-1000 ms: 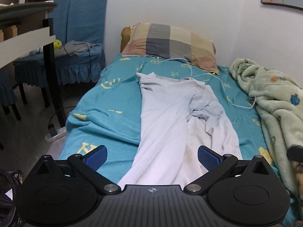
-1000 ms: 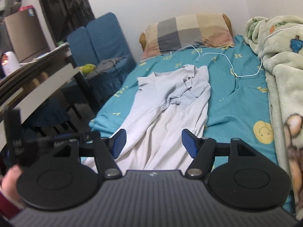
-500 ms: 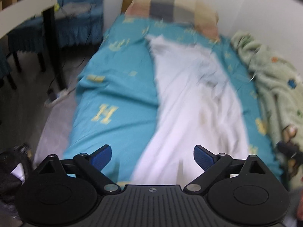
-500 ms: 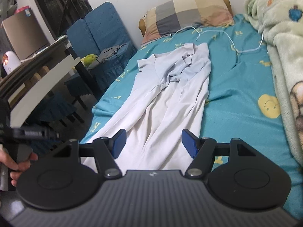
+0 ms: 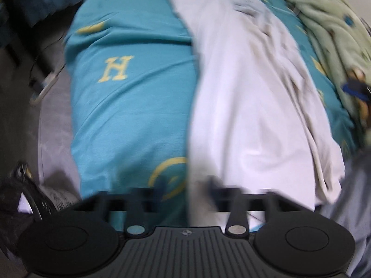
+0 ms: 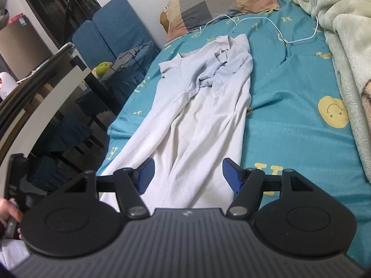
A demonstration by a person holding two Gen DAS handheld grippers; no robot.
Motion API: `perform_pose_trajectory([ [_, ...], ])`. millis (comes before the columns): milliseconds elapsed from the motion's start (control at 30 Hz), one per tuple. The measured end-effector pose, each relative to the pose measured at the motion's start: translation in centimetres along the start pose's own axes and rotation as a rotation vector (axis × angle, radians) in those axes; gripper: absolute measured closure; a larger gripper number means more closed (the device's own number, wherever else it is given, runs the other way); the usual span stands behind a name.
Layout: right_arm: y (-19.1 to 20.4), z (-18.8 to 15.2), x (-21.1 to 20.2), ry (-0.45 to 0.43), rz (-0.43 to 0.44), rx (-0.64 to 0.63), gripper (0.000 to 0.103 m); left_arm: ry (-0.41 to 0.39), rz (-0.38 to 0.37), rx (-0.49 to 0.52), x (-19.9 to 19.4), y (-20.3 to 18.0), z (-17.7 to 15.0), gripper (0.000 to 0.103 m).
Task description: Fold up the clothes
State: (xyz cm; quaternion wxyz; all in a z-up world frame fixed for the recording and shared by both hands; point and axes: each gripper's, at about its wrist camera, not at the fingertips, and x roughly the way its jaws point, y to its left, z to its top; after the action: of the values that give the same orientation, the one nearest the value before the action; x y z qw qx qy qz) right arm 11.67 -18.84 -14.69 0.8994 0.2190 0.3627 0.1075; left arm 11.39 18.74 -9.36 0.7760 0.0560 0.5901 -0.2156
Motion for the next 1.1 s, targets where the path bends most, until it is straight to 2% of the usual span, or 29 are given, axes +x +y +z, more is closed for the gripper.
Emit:
perform_pose_trajectory([
  [100, -0.1, -0.1, 0.2, 0.016, -0.011, 0.005, 0.036, -0.020, -0.019, 0.052, -1.9, -2.1, 0.1, 0.100],
  [233, -0.5, -0.3, 0.0, 0.022, -0.019, 0.030, 0.036, -0.057, -0.042, 0.160, -5.0, -7.5, 0.3, 0.100],
  [333, -0.8, -0.4, -0.1, 0.017, -0.027, 0.052, 0.036, -0.083, -0.063, 0.209, -5.6, -11.6, 0.5, 0.100],
  [467, -1.3, -0.4, 0.6, 0.047, -0.053, 0.065, 0.036, -0.066, -0.094, 0.230, -2.1, -16.1, 0.9, 0.099],
  [633, -2.2, -1.2, 1.0, 0.115, -0.048, 0.112, 0.035, 0.005, -0.109, 0.151, 4.6, -16.2, 0.4, 0.096],
  [700, -2.6, -1.4, 1.3, 0.155, -0.032, 0.140, 0.035, 0.006, -0.128, 0.115, 5.2, -15.3, 0.2, 0.087],
  [733, -2.8, -1.6, 1.5, 0.176, -0.024, 0.157, 0.035, -0.015, -0.139, 0.082, 4.8, -14.7, 0.0, 0.072],
  [767, -3.1, -1.7, 1.6, 0.193, -0.022, 0.174, 0.035, -0.045, -0.144, 0.044, 4.3, -13.9, -0.2, 0.049],
  [800, -3.3, -1.8, 1.8, 0.207, -0.022, 0.189, 0.035, -0.075, -0.149, 0.005, 3.8, -13.1, -0.4, 0.037],
  [833, -3.4, -1.9, 1.9, 0.220, -0.018, 0.202, 0.035, -0.106, -0.154, -0.033, 3.2, -12.3, -0.6, 0.018],
  [867, -3.5, -2.0, 2.1, 0.238, -0.009, 0.214, 0.035, -0.133, -0.148, -0.078, 2.8, -11.5, -0.8, 0.013],
  [967, -3.4, -2.3, 2.7, 0.300, 0.023, 0.234, 0.035, -0.158, -0.104, -0.236, 2.9, -8.7, -0.9, 0.013],
  [1100, -2.9, -2.8, 3.2, 0.367, 0.021, 0.225, 0.035, -0.091, -0.045, -0.375, 4.8, -6.3, -0.5, 0.013],
])
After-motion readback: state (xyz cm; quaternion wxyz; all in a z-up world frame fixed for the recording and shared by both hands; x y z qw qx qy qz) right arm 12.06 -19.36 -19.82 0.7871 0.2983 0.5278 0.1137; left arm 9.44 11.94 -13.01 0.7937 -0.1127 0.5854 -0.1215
